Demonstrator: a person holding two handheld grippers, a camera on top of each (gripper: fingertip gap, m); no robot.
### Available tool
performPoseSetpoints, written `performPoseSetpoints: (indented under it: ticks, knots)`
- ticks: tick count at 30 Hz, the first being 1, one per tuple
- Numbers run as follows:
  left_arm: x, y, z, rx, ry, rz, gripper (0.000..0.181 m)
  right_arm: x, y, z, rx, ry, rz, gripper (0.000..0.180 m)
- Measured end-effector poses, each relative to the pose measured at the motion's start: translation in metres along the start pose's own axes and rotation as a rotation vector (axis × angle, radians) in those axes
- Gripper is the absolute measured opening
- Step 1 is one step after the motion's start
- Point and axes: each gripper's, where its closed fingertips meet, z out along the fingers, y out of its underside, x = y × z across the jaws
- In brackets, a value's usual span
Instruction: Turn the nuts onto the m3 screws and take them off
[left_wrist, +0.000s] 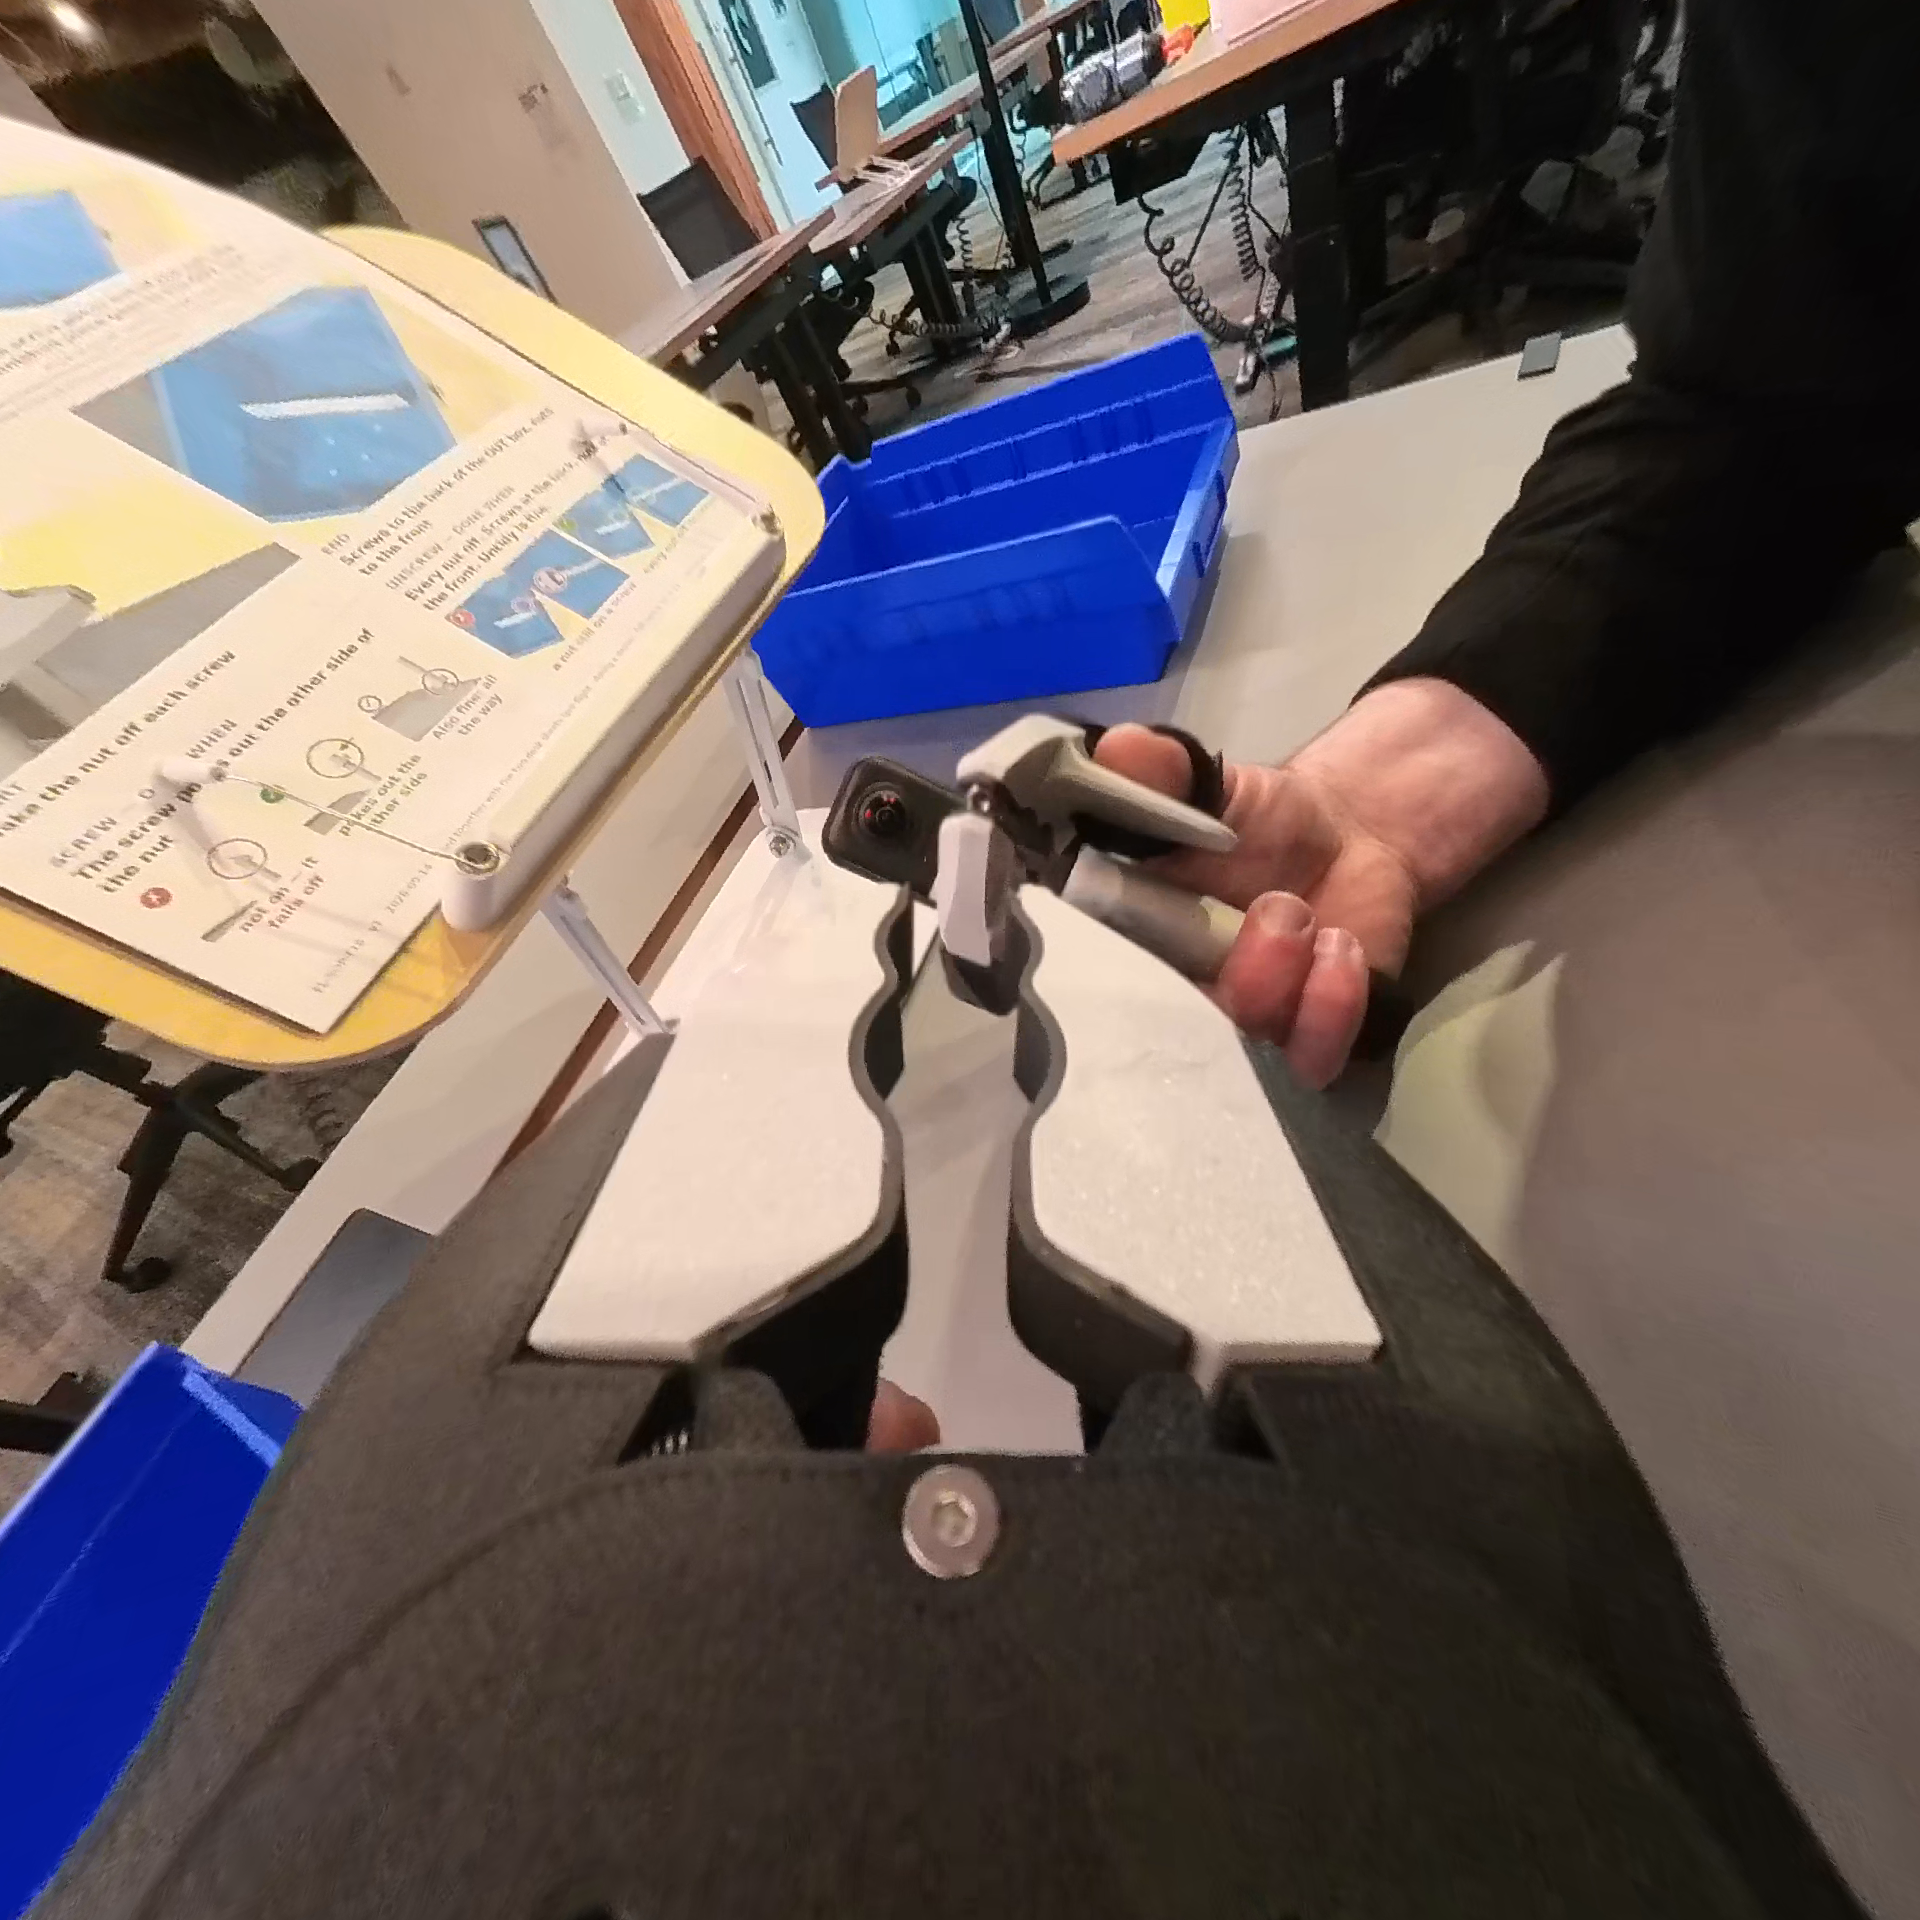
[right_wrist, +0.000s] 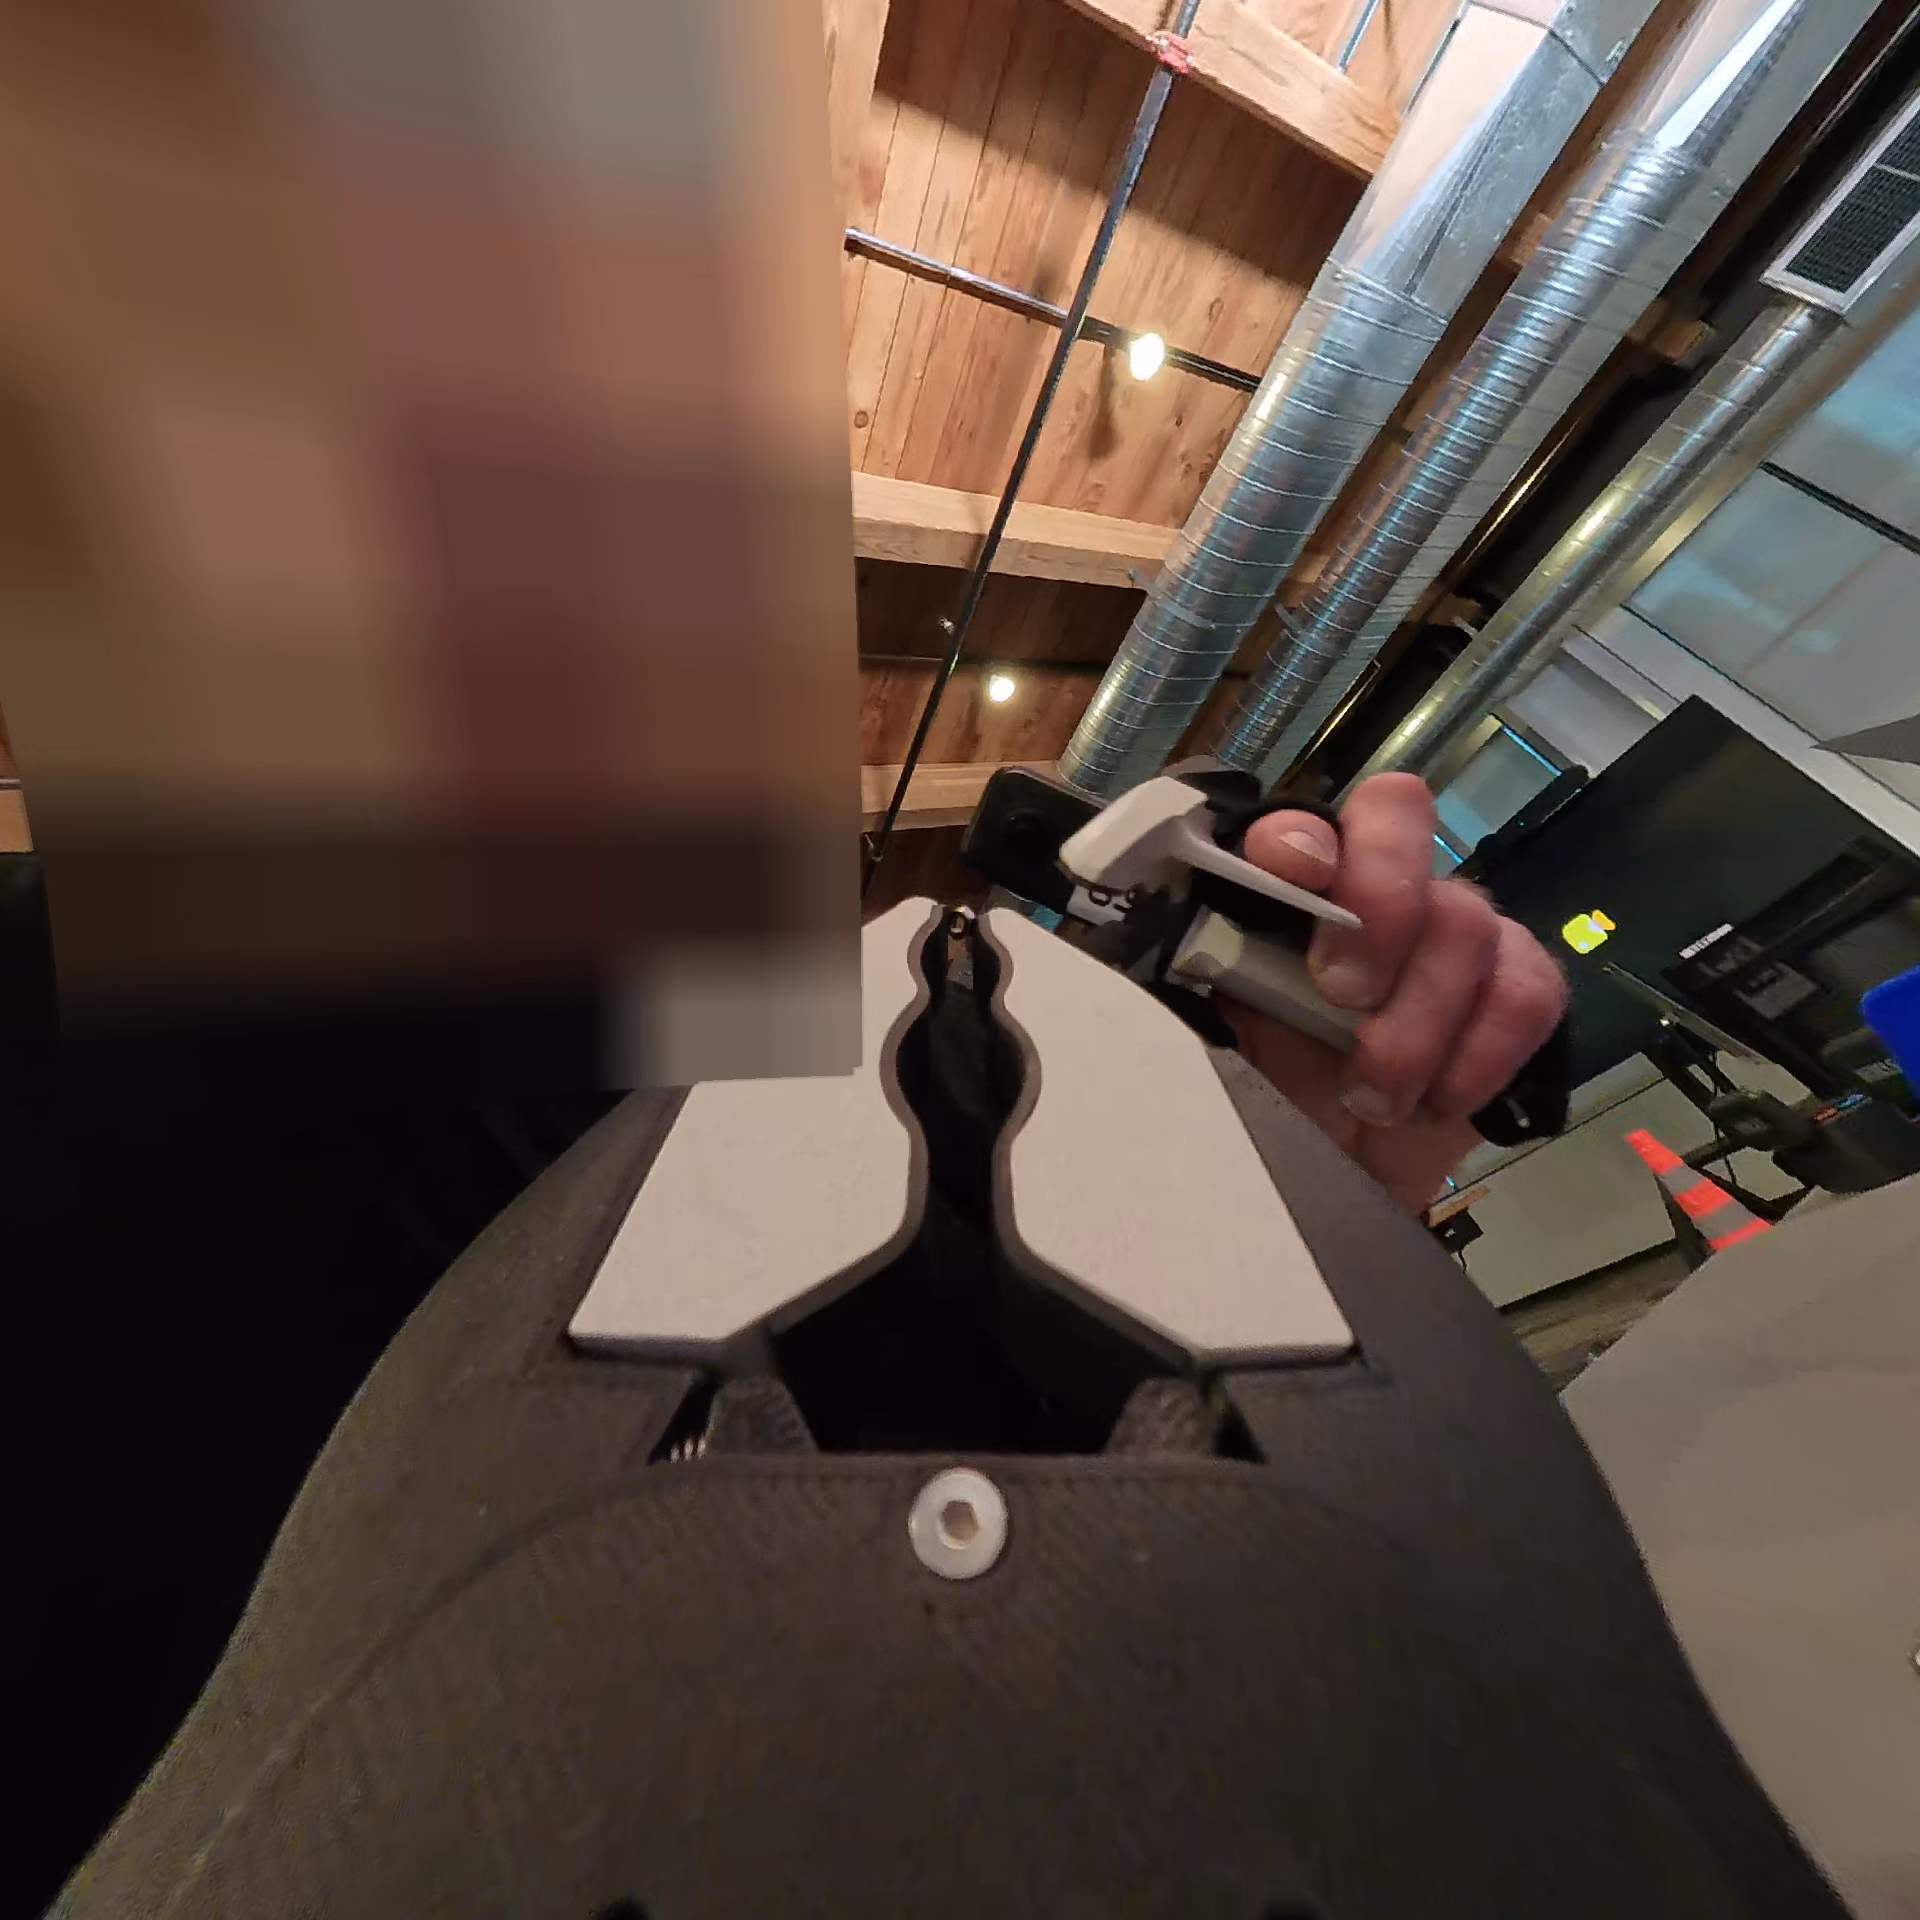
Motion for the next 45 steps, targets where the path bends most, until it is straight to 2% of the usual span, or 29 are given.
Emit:
performPoseSetpoints:
  ticks: [7, 24, 35, 45]
  knots:
    - [0.006, -0.006, 0.01, -0.03, -0.022, 0.075, 0.014, 0.011, 0.008, -0.001, -0.039, 0.07, 0.015, 0.004]
    - [0.014, 0.002, 0.016, -0.041, 0.019, 0.101, 0.006, 0.011, 0.016, 0.002, -0.061, 0.046, 0.087, 0.005]
    - [0.007, 0.02, 0.015, -0.221, 0.014, 0.162, 0.004, 0.03, 0.014, -0.008, -0.099, 0.236, 0.008, 0.008]
    - [0.004, 0.032, 0.017, -0.291, 0.012, 0.149, 0.004, 0.037, 0.012, -0.014, -0.068, 0.277, 0.038, 0.005]
